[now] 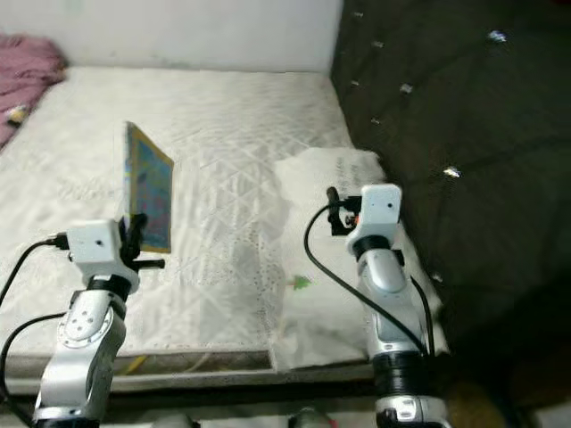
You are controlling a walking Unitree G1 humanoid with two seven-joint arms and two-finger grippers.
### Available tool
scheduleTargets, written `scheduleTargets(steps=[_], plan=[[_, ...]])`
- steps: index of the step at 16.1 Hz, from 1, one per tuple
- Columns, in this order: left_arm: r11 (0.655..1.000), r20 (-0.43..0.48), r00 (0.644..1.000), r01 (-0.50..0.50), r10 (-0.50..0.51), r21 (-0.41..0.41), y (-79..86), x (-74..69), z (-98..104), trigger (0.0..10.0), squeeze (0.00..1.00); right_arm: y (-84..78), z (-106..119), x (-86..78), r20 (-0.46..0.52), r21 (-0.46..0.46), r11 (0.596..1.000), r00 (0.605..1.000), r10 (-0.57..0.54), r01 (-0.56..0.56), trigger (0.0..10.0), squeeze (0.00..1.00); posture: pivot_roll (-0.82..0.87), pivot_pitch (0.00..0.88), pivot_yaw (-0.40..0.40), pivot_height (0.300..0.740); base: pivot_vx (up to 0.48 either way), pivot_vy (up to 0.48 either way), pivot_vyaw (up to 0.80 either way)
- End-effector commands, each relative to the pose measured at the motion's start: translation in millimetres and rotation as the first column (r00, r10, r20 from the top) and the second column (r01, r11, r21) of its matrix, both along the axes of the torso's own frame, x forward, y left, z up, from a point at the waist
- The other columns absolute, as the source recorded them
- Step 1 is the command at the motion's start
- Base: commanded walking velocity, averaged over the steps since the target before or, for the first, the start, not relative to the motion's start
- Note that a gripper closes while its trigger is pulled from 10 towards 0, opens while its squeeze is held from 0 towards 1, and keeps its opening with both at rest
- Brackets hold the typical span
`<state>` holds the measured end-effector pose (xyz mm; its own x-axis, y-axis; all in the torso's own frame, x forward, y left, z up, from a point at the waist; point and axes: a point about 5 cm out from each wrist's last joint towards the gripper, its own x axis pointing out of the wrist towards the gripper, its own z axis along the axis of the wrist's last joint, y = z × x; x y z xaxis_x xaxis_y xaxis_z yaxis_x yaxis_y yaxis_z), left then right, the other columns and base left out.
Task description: Clean up the room
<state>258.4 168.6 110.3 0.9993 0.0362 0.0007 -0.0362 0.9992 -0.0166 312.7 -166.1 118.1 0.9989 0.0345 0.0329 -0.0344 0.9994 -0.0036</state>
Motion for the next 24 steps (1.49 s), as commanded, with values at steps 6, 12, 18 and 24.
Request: scheduleTargets(steps=[6, 12, 18, 24], plan=[[0.994, -0.017, 1.0, -0.004, 0.003, -0.108, 1.2, 1.0, 3.4, 10.0, 0.0, -1.3, -0.7, -3.0, -0.008, -0.003, 1.0, 1.0, 0.004, -0.004, 10.0, 0.0, 0.04, 0.032, -0.028, 0.74, 0.0, 0.0, 0.0], [0.993, -0.022, 1.0, -0.004, 0.002, -0.115, 1.7, 1.4, 3.7, 10.0, 0.0, 1.5, -1.1, -3.6, -0.009, 0.0, 1.0, 1.0, 0.018, -0.018, 10.0, 0.0, 0.04, 0.03, -0.03, 0.677, 0.0, 0.0, 0.0], [0.994, -0.017, 1.0, -0.006, 0.004, -0.106, 2.9, 3.1, 5.8, 10.0, 0.0, 2.0, -1.0, -4.3, -0.01, 0.001, 1.0, 1.0, 0.02, -0.02, 10.0, 0.0, 0.04, 0.034, -0.031, 0.623, 0.0, 0.0, 0.0], [0.991, -0.001, 1.0, -0.026, 0.027, -0.128, 9.1, 1.8, 9.2, 10.0, 0.0, 1.0, -1.4, -4.2, -0.015, 0.0, 1.0, 1.0, 0.02, -0.02, 10.0, 0.0, 0.04, 0.04, -0.031, 0.623, 0.0, 0.0, 0.0]])
